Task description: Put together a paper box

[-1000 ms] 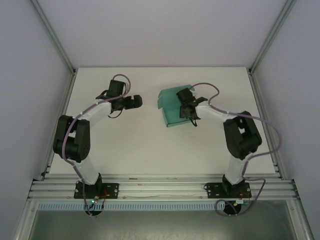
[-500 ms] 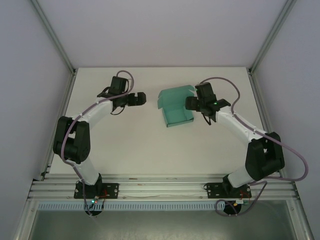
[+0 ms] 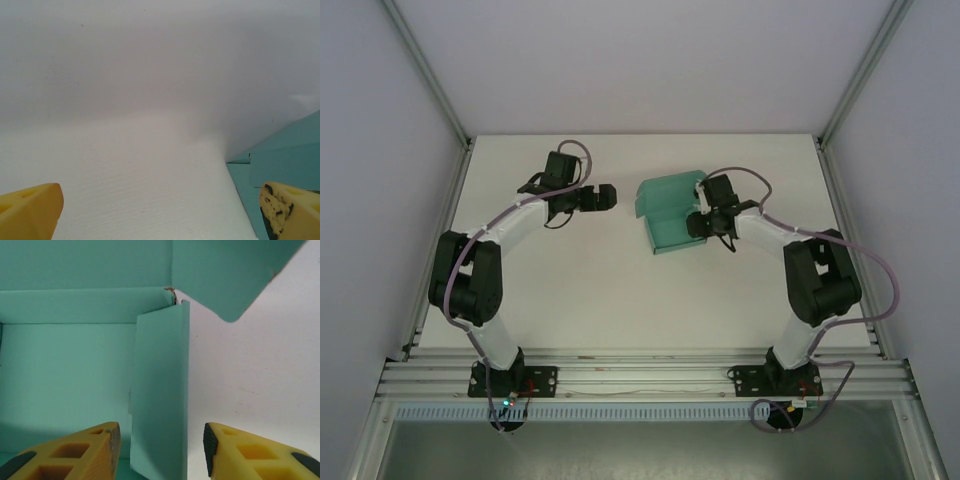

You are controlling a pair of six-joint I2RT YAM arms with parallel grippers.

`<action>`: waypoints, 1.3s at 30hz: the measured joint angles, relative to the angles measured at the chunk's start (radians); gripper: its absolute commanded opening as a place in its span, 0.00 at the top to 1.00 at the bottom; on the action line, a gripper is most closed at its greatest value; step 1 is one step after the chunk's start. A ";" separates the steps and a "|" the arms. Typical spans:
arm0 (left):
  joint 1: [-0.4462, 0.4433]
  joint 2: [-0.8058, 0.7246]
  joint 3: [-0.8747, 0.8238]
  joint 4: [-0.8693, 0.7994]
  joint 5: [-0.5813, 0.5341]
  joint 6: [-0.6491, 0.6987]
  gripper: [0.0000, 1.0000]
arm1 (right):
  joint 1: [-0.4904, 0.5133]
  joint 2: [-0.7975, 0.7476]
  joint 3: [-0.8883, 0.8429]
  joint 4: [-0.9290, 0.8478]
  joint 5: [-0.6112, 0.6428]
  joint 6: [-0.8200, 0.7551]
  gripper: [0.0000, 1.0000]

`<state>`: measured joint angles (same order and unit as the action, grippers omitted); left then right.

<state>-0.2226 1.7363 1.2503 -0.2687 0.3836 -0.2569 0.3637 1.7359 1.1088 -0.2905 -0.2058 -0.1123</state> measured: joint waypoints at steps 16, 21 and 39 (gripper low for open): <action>0.000 0.002 0.000 0.000 0.001 -0.003 0.00 | 0.025 0.188 0.219 -0.140 0.123 0.048 0.82; 0.000 0.002 -0.002 0.000 -0.002 -0.003 0.00 | 0.044 0.224 0.251 -0.195 0.166 0.061 0.81; 0.000 0.001 -0.031 0.004 -0.002 -0.003 0.02 | 0.100 0.289 0.299 -0.281 0.244 0.132 0.95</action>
<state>-0.2226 1.7374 1.2198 -0.2649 0.3813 -0.2604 0.4633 2.0251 1.4082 -0.5713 0.0380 0.0193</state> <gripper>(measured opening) 0.986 0.104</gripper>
